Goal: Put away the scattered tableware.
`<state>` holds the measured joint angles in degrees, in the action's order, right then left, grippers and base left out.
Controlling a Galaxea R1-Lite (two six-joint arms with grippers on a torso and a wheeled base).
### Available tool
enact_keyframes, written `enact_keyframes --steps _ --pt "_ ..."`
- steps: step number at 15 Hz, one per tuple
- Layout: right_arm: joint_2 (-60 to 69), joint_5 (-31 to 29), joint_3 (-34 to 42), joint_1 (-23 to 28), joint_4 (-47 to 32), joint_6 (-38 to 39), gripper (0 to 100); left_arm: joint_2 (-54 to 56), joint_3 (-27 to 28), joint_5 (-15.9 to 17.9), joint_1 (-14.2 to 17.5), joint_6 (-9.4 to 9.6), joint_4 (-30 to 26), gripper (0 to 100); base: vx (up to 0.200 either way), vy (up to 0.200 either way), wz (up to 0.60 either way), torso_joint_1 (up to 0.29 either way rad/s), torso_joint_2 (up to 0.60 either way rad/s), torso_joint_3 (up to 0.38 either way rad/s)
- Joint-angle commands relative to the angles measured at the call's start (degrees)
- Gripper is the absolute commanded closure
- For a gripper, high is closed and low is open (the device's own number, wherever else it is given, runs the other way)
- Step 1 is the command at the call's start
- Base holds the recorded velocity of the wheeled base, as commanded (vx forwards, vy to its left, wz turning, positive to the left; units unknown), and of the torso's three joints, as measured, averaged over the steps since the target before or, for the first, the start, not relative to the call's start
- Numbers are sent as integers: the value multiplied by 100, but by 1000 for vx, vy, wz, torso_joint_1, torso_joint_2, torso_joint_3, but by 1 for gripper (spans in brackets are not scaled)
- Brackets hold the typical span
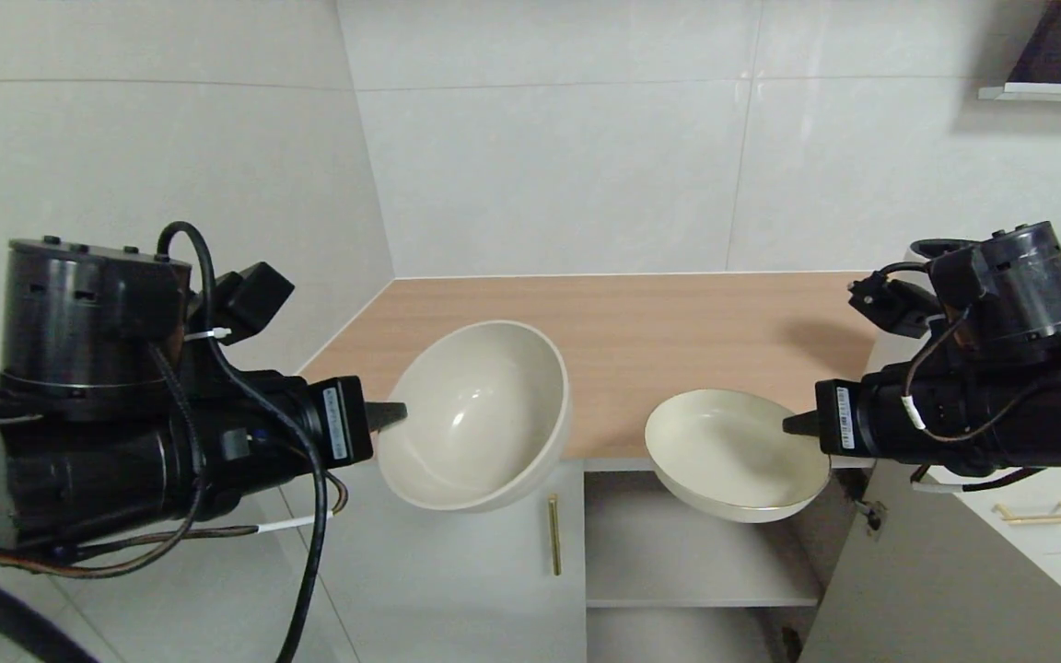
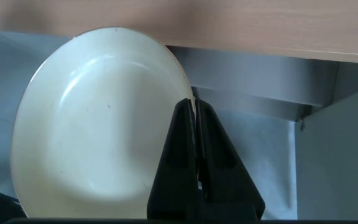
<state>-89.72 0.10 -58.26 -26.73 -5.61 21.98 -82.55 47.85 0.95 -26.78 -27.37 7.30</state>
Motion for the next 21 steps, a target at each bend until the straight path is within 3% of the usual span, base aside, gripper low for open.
enact_keyframes --steps 1,3,14,21 --pt "16 -1 16 -7 16 -1 100 -226 -21 2 -29 -5 8 100 -200 0 0 2 7 2" --pt "-186 -10 16 -7 25 8 100 -261 -21 2 -29 -5 17 100 -200 0 0 15 2 5" --pt "-625 -229 -10 81 192 -71 100 -446 -4 10 -29 3 17 100 0 0 0 -4 9 6" --pt "-801 -282 -1 89 280 -80 100 -569 5 10 -29 -5 17 100 0 0 0 -173 427 244"
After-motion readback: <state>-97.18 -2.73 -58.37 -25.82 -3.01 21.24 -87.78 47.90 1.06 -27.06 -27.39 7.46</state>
